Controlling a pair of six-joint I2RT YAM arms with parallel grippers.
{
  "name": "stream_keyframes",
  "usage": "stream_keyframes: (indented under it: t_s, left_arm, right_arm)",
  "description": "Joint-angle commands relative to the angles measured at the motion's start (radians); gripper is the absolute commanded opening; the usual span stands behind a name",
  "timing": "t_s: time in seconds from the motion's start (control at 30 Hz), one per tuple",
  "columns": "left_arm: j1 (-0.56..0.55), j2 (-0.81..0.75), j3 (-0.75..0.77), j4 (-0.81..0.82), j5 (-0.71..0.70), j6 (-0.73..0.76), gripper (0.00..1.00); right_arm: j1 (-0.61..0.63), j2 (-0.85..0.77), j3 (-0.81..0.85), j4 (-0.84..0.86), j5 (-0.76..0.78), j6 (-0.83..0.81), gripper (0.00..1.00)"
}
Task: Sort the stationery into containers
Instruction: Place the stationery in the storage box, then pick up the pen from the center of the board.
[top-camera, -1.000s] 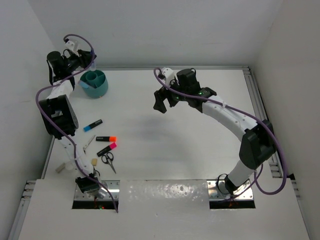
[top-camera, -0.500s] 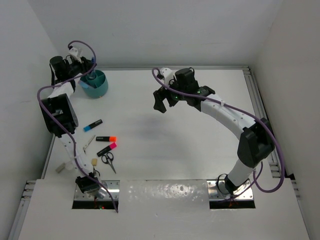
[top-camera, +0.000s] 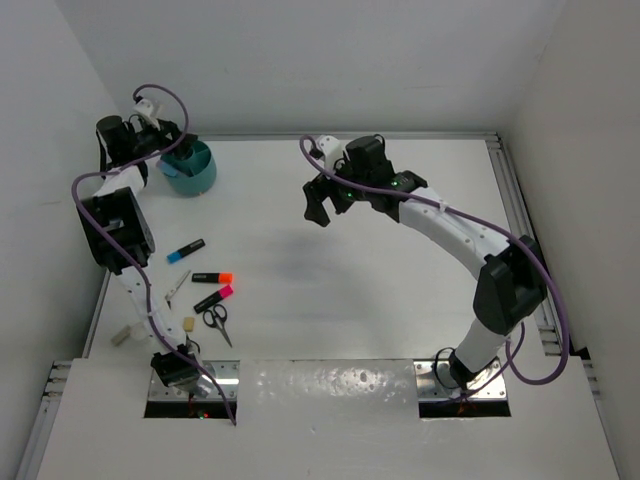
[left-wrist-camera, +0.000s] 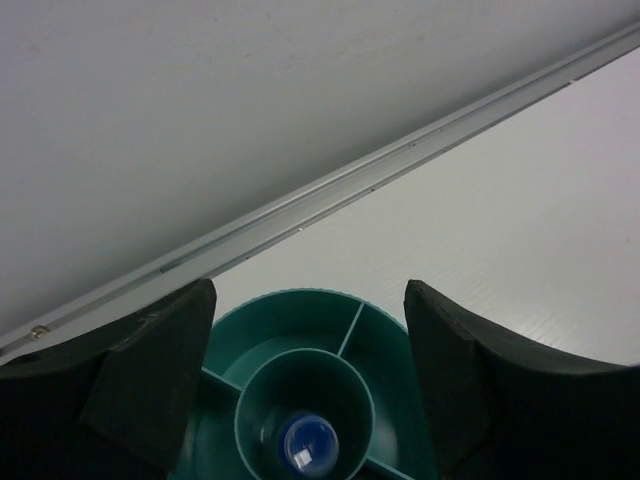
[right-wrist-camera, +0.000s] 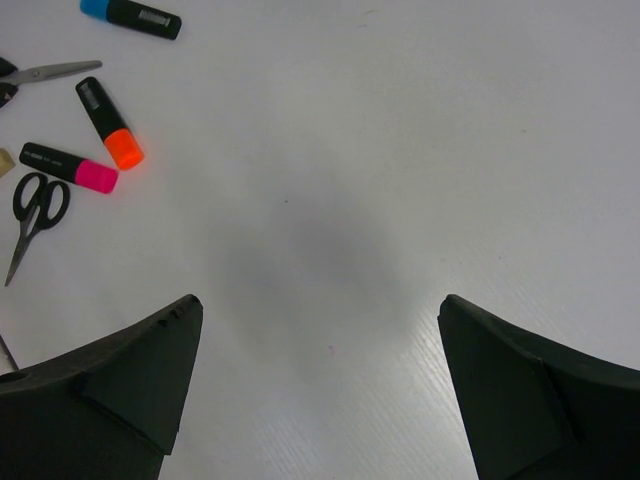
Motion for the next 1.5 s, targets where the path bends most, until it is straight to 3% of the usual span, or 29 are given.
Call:
stream_keyframes:
  t_s: [0.0,0.2,0.3,0.33,0.37,0.4,0.43,0.47,0.5,0.57,0.63,0.73,0.97,1.23,1.47]
  left_arm:
    - [0.02,-0.039,0.058,0.046,0.08,-0.021,0.81]
    - [0.025,-0.12,0.088,0.041,0.119,-0.079,0.8]
    - [0.022,-0.185,0.151,-0.105,0.11,0.003,0.74]
    - [0.008,-0.198,0.195,-0.414,0.092,0.087,0.73]
    - [-0.001,-0.211,0.319,-0.598,0.031,0.373,0.77]
    - [-0.044,-0.212,0.381,-1.03,-0.017,0.566,0.84]
    - [-0.07,-0.228,0.424,-1.225,-0.077,0.966,0.85]
    - [-0.096,-0.244,0.414,-1.355,-0.219,1.111,0.86]
    - [-0.137,-0.272,0.413,-1.514,-0.22,1.195,0.85]
    - [-0.173,-0.382,0.183,-1.636,-0.425,1.353,0.81]
    - [-0.205,-0.495,-0.031,-1.668,-0.523,1.433,0.81]
    - [-0.286,-0.571,-0.262,-1.666,-0.617,1.389,0.78]
    - [-0.366,-0.666,-0.584,-1.49,-0.692,1.26,0.74]
    - [-0.429,-0.674,-0.763,-1.153,-0.738,1.14,0.72]
    - [-0.435,-0.677,-0.844,-1.037,-0.768,1.139,0.66]
  right_arm:
    - [0.016,-0.016,0.04,-0.003,0.016,-0.016,0.99]
    - [0.043,-0.059,0.012,0.001,0.038,-0.048,0.99]
    - [0.052,-0.09,-0.025,0.003,0.065,-0.056,0.99]
    - [0.06,-0.117,-0.054,0.006,0.071,-0.059,0.99]
    - [0.065,-0.134,-0.071,0.007,0.084,-0.061,0.99]
    - [0.068,-0.151,-0.092,0.013,0.09,-0.058,0.99]
    - [0.069,-0.185,-0.136,0.02,0.094,-0.053,0.99]
    - [0.071,-0.206,-0.163,0.026,0.102,-0.05,0.99]
    - [0.074,-0.229,-0.215,0.042,0.104,-0.045,0.99]
    - [0.077,-0.283,-0.267,0.075,0.108,-0.035,0.99]
    - [0.08,-0.332,-0.337,0.096,0.107,-0.033,0.99]
    - [0.091,-0.366,-0.395,0.124,0.108,0.007,0.99]
    - [0.126,-0.435,-0.47,0.112,0.137,0.036,0.99]
    - [0.146,-0.504,-0.537,0.129,0.166,0.08,0.99]
    - [0.158,-0.547,-0.554,0.116,0.197,0.094,0.99]
